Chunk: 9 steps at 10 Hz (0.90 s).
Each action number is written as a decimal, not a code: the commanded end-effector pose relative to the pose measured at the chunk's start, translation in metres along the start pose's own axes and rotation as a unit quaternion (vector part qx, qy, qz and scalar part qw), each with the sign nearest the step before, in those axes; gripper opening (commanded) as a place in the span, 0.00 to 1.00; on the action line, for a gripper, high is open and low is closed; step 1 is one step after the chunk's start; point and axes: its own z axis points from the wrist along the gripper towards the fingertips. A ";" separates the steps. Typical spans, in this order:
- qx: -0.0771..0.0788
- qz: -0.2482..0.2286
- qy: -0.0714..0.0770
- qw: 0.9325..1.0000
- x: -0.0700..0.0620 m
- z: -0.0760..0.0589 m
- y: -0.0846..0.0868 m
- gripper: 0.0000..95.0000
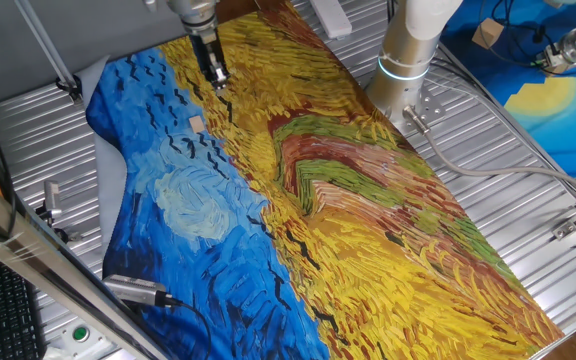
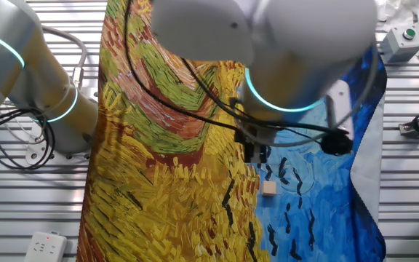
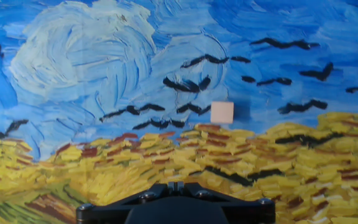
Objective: Pick up the small block on the left and move it to the right
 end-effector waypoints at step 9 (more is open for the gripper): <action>-0.025 0.002 0.009 1.000 -0.008 0.003 0.000 0.00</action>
